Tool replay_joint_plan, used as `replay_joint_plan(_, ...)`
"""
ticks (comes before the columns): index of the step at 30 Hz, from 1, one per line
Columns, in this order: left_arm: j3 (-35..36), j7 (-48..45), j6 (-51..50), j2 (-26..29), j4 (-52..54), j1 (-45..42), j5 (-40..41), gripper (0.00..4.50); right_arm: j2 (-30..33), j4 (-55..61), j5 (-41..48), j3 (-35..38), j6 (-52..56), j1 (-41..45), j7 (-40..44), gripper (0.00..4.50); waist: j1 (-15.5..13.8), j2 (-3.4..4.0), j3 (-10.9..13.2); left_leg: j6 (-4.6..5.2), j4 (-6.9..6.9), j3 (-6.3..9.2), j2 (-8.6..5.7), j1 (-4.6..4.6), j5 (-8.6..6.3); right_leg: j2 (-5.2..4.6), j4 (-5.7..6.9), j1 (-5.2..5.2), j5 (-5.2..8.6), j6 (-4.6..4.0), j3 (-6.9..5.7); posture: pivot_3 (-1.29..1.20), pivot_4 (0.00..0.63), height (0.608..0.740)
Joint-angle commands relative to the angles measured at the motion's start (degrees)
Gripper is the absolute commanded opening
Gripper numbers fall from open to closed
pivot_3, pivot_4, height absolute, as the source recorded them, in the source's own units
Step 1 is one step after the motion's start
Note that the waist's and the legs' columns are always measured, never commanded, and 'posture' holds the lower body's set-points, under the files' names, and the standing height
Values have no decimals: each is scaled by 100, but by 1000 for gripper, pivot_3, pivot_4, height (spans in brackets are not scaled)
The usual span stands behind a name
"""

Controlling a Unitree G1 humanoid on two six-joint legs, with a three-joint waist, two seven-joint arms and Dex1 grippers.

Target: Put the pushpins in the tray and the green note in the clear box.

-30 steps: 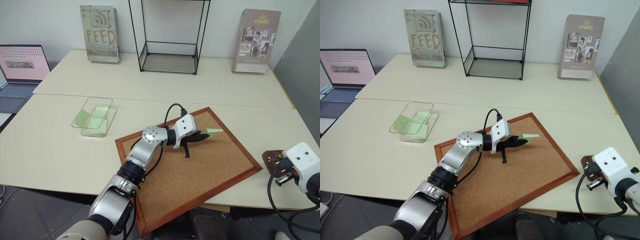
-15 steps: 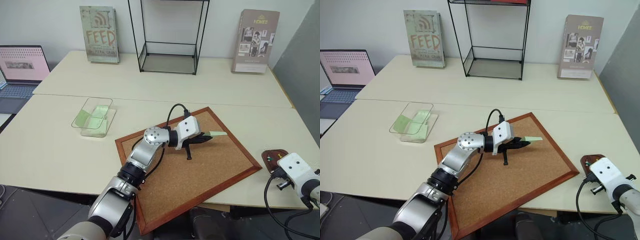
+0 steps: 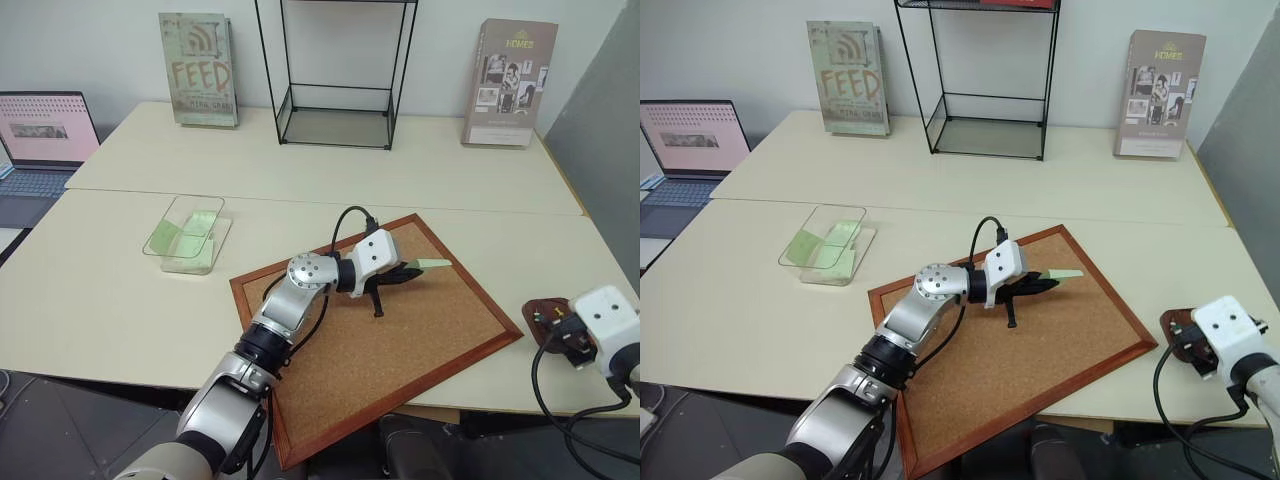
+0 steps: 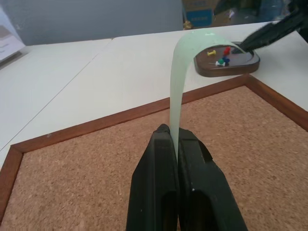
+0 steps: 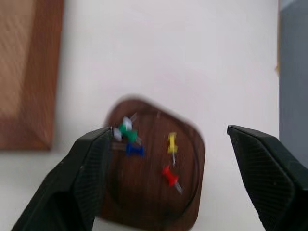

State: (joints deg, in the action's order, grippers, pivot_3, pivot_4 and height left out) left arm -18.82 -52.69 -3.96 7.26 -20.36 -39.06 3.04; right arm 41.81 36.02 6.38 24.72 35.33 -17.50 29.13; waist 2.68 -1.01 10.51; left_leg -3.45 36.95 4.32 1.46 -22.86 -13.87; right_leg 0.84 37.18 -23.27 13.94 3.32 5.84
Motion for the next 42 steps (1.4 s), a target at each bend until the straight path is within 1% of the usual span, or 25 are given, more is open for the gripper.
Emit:
replay_joint_plan(1, 487, 588, -601, 147, 647, -189, 48, 0, -97, 817, 990, -42, 58, 665, 426, 3903, 32, -3, 3, 0, 0, 2, 0, 1, 0, 0, 1, 0, 0, 0, -1, 0, 150, 740)
replay_joint_plan(4, 869, 1257, -1188, 358, 1119, -98, -86, 0, -140, 970, 1444, -530, 379, 1495, 433, 3903, 78, -8, 7, 0, 0, 9, 1, 4, 0, 2, 4, 4, -1, 1, -6, 0, 150, 740)
replay_joint_plan(6, 1295, 1885, -1715, 534, 1541, 26, -178, 0, -273, 903, 1662, -1066, 536, 2212, 412, 3903, 78, -10, 8, 0, 0, 8, 4, 4, 0, 4, 4, 3, -2, 1, -5, 0, 150, 740)
replay_joint_plan(11, 2266, 2894, -2542, 1193, 2119, 263, -369, 0, -659, 357, 1848, -2161, 643, 3424, 558, 3903, 69, -12, 11, 0, -5, 16, 7, 7, 0, 5, 13, 1, -4, -3, -17, 0, 150, 740)
replay_joint_plan(14, 2726, 3163, -3165, 1548, 2200, 395, -313, 0, -803, -40, 1857, -2572, 547, 3850, 718, 3903, 43, -14, 12, 0, -6, 18, 6, 0, 0, 3, 9, -2, -3, -5, -21, 0, 150, 740)
replay_joint_plan(15, 2875, 3172, -3194, 1805, 2150, 491, -350, 0, -876, -245, 1838, -2727, 497, 4049, 796, 3903, 1, -15, 12, -1, -6, 17, 5, -3, 0, 0, 6, -2, -3, -4, -20, 0, 150, 740)
replay_joint_plan(17, 3091, 3208, -3219, 2249, 1963, 616, -422, 0, -1012, -588, 1815, -2974, 418, 4392, 930, 3903, 20, -19, 15, -3, -3, 16, 4, -5, -1, -4, 1, -3, -3, -4, -24, 0, 150, 740)
replay_joint_plan(20, 3201, 3277, -3199, 2565, 1539, 586, -409, 0, -1172, -898, 1770, -3209, 298, 4707, 1059, 3903, -2, -22, 17, -3, -4, 17, 6, -5, -1, -4, 3, -6, -4, -6, -27, 0, 150, 740)
replay_joint_plan(23, 3013, 3187, -3002, 2825, 1008, 490, -502, 0, -1242, -1085, 1673, -3464, 195, 4897, 1201, 3903, -44, -22, 17, -3, -4, 21, 6, -5, -1, -4, 8, -7, -5, -7, -32, 0, 150, 740)
replay_joint_plan(27, 2953, 3047, -3064, 2910, 481, 304, -390, 0, -1226, -1091, 1668, -3581, 173, 4952, 1312, 3903, -78, -22, 17, -3, -2, 19, 5, -6, -1, -4, 5, -6, -5, -8, -32, 0, 150, 740)
replay_joint_plan(30, 3046, 3013, -3118, 2836, 278, 145, -227, 0, -1228, -1032, 1665, -3618, 192, 4927, 1316, 3903, -80, -22, 17, -3, -4, 19, 6, -8, -1, -5, 5, -8, -5, -8, -31, 0, 150, 740)
replay_joint_plan(32, 3061, 2985, -3168, 2822, 205, 77, -144, 399, -1240, -1000, 1667, -3635, 209, 4918, 1300, 3922, -78, -22, 17, -3, -5, 20, 8, -9, -1, -4, 7, -10, -6, -9, -33, 0, 150, 740)
replay_joint_plan(33, 3033, 2956, -3187, 2828, 203, 62, -115, 492, -1251, -983, 1674, -3636, 220, 4914, 1287, 3922, -77, -23, 17, -3, -5, 19, 8, -8, -1, -4, 8, -11, -6, -10, -33, 0, 150, 740)
replay_joint_plan(36, 3025, 2927, -3286, 2825, 234, 9, -15, 1038, -1277, -933, 1684, -3648, 253, 4894, 1244, 3922, -71, -22, 17, -3, -4, 18, 8, -7, -1, -3, 11, -11, -6, -10, -31, 0, 150, 740)
replay_joint_plan(38, 3030, 2942, -3357, 2835, 292, -11, 19, 1489, -1277, -906, 1691, -3638, 270, 4874, 1224, 3922, -67, -23, 17, -3, -4, 18, 8, -7, -1, -3, 14, -12, -6, -11, -31, 0, 150, 740)
replay_joint_plan(41, 3027, 2981, -3459, 2848, 433, 10, 63, 1977, -1269, -891, 1706, -3600, 283, 4853, 1195, 3922, -66, -23, 17, -3, -3, 18, 8, -6, -1, -3, 16, -13, -6, -10, -31, 0, 150, 740)
replay_joint_plan(42, 3023, 2992, -3476, 2851, 462, 17, 69, 2243, -1267, -890, 1709, -3597, 283, 4852, 1189, 3922, -66, -23, 17, -3, -3, 18, 8, -7, -1, -3, 17, -13, -6, -10, -31, 0, 150, 740)
